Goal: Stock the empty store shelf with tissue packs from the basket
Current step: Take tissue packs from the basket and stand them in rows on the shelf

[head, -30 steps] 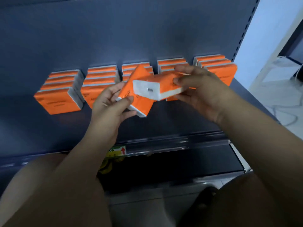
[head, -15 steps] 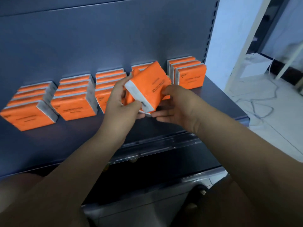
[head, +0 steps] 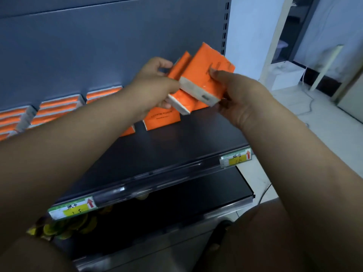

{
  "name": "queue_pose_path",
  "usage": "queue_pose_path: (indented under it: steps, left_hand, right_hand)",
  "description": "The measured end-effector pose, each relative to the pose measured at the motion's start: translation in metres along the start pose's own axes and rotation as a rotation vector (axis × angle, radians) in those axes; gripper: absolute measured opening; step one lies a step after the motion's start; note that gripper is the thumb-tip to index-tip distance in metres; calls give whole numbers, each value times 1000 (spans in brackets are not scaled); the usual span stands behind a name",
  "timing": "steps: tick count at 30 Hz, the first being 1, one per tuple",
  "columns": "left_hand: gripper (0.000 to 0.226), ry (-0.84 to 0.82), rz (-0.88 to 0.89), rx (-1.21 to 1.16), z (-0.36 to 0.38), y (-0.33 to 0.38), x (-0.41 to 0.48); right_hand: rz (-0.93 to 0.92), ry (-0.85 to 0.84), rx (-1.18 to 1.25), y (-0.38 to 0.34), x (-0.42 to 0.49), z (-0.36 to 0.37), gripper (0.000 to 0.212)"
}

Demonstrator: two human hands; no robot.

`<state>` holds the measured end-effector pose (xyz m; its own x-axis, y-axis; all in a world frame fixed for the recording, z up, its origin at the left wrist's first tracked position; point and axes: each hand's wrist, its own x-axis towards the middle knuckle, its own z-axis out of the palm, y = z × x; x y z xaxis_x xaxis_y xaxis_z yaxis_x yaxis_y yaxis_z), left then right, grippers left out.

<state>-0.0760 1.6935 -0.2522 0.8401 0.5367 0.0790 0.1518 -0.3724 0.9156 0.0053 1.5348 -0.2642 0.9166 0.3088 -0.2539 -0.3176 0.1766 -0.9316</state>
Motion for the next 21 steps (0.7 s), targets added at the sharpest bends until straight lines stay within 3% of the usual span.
queue_pose_path:
  steps: [6,12,16,21]
  left_hand:
    - [44,-79,65,224,24,18,43]
    - [46,-175,145,446,59,17,63]
    - [39,-184,255,589,76,8,69]
    - [40,-127,388,888,82,-5,71]
  right_hand:
    - [-278,96,-351,-23,17,-46,24]
    - [-359,227,-710,-22,43,-64,20]
    - [-413,289,-956,-16,52,-65,6]
    - [-518,249,-1159,-3,58,-57,16]
